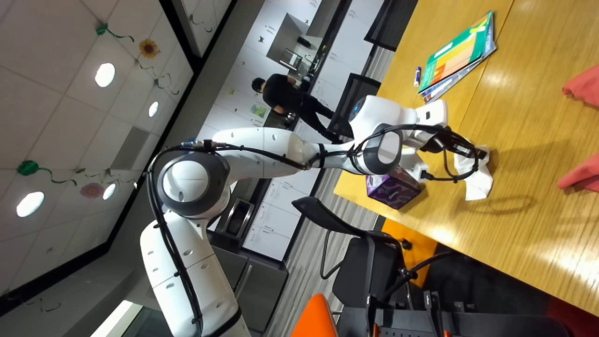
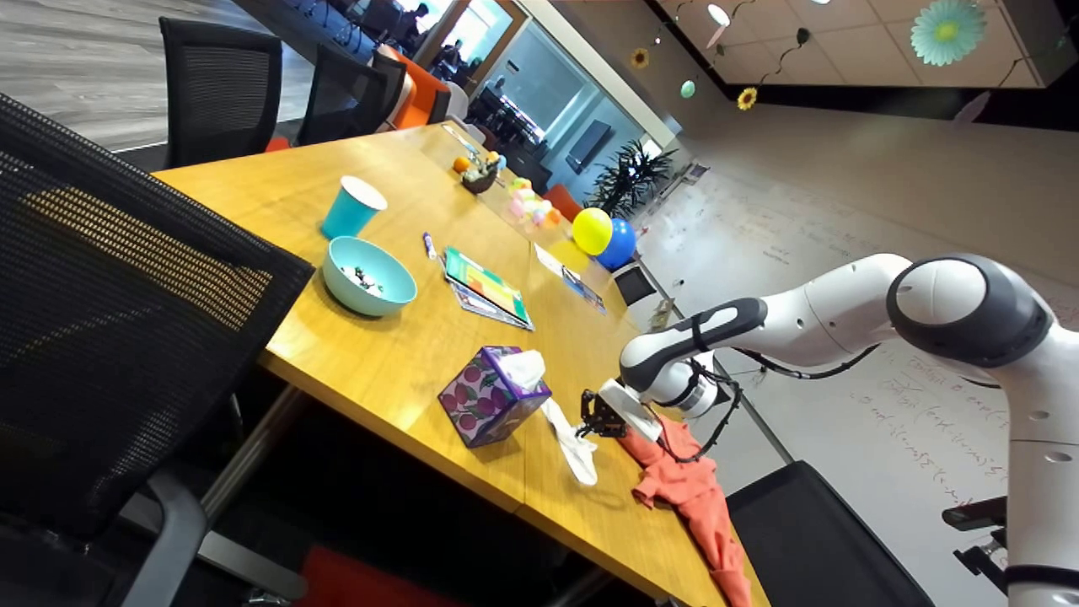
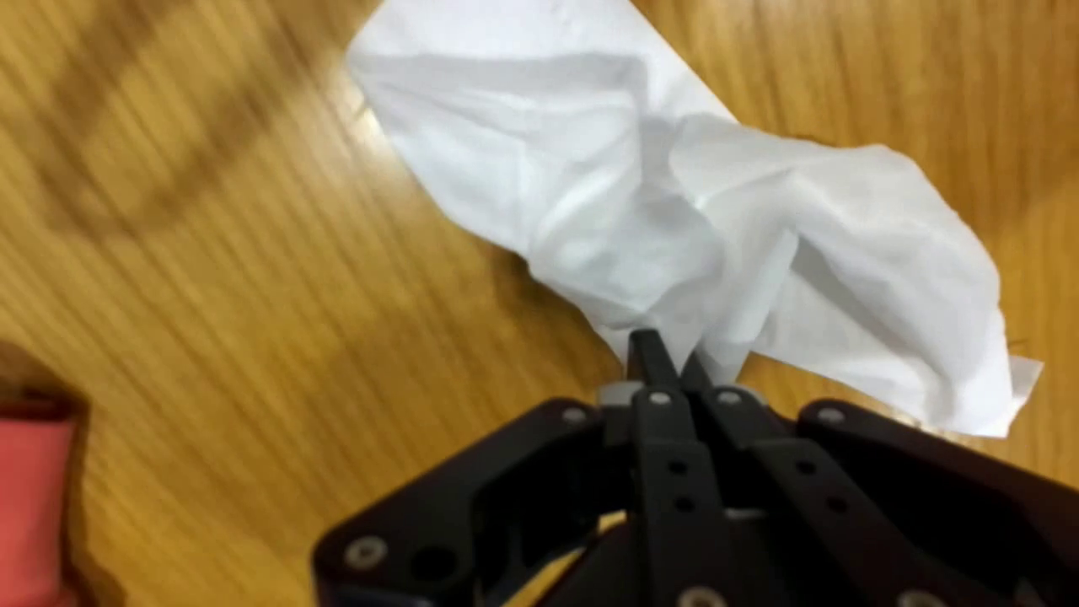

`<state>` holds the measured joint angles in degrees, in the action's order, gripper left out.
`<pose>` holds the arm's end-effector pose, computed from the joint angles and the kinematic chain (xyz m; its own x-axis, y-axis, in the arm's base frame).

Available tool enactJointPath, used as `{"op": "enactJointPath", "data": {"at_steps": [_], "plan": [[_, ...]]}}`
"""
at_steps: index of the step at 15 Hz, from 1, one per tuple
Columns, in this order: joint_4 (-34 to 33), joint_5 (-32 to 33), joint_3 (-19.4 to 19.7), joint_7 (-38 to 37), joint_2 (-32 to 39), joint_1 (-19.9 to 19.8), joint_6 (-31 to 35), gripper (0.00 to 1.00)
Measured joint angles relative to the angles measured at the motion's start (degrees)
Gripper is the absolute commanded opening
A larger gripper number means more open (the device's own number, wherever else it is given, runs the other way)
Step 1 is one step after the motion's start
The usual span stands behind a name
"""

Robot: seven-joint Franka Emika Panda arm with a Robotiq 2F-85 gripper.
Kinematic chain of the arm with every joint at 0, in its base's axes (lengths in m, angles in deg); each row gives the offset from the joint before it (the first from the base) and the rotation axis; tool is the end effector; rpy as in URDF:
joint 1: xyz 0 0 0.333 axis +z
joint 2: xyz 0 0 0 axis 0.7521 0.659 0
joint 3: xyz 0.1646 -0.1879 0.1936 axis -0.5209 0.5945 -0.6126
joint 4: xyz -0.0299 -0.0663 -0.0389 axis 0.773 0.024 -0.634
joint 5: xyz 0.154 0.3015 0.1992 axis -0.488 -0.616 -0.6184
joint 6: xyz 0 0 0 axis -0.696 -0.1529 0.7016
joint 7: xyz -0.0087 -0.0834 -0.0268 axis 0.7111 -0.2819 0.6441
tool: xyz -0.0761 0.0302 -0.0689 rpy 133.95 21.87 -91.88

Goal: Take a tissue out of the tissue box and use it to wipe the table

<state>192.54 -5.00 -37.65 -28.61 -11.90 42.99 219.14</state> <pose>0.5420 -0.2306 0.1125 0.5826 -0.7962 0.1633 -0.8081 -0.5890 0.0115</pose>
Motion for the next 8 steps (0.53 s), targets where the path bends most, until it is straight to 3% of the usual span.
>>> {"op": "enactJointPath", "data": {"at_steps": [8], "plan": [[0.00, -0.56, 10.58, -9.12, 1.35, -0.09, 4.87, 0.00]]}}
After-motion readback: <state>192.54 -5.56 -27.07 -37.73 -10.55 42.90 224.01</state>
